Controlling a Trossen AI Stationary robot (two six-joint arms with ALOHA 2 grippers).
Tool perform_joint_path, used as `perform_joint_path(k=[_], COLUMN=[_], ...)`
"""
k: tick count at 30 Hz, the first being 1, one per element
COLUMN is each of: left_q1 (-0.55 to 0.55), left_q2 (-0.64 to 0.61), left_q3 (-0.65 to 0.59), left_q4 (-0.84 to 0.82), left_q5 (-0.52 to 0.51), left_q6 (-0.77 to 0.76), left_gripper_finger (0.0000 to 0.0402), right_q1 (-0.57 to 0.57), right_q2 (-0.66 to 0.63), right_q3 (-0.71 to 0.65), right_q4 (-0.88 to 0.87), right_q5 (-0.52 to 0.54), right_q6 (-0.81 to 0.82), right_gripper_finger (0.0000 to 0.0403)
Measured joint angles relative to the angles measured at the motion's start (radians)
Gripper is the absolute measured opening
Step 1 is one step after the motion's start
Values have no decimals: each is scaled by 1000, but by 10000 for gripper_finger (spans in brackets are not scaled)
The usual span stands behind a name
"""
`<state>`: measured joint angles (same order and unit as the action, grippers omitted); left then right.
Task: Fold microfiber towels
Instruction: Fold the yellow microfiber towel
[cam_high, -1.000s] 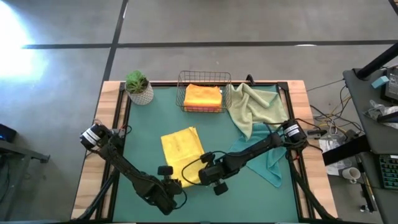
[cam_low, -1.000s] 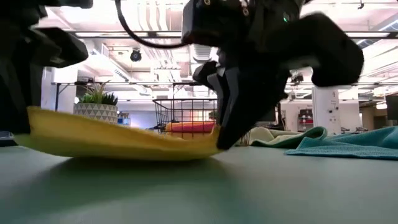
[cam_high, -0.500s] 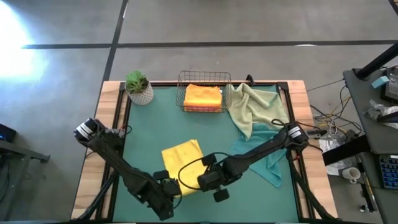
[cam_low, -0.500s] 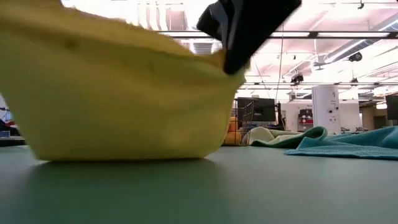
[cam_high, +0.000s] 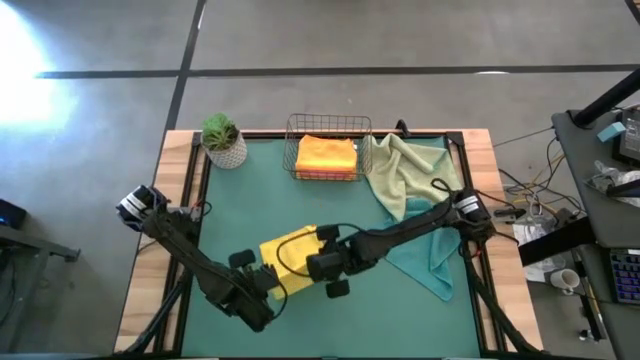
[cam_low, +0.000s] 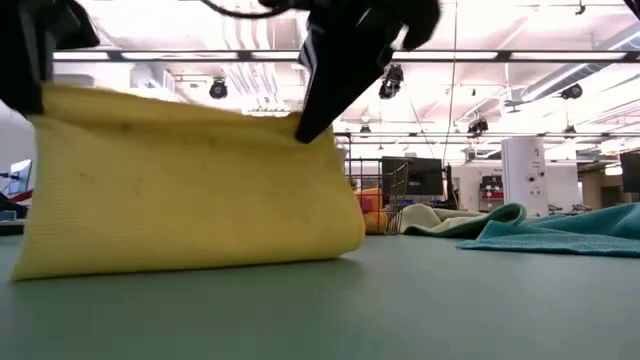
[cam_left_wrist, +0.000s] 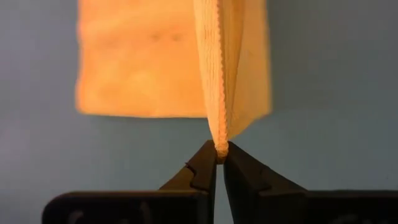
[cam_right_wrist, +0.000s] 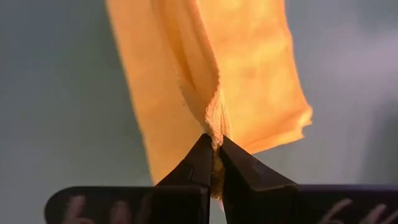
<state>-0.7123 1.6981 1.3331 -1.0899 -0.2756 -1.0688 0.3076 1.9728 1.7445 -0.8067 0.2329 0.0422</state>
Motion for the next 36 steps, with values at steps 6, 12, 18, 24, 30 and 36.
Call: perform_joint_path(k=[6, 12, 18, 24, 30, 36], left_q1=[60, 111, 145, 166, 169, 169], left_q2=[0, 0, 0, 0, 0, 0], left_q3=[-36, -59, -93, -103, -103, -103], left_q4=[-97, -118, -125, -125, -127, -128], left_q5=[-30, -45, -35, -21, -57, -63], left_q6=[-76, -69, -68, -16, -15, 55], left_gripper_finger=[10, 10, 10, 10, 23, 73], right_q1=[-60, -106, -139, -153, -153, -157], right_q2=[1, 5, 8, 8, 8, 8], right_q3=[-46, -95, -112, -113, -113, -113], right_q4=[94, 141, 194, 204, 222, 222], right_q5=[5, 3, 2, 1, 1, 4], right_q6=[0, 5, 52, 48, 34, 50], right_gripper_finger=[9, 9, 9, 9, 23, 78])
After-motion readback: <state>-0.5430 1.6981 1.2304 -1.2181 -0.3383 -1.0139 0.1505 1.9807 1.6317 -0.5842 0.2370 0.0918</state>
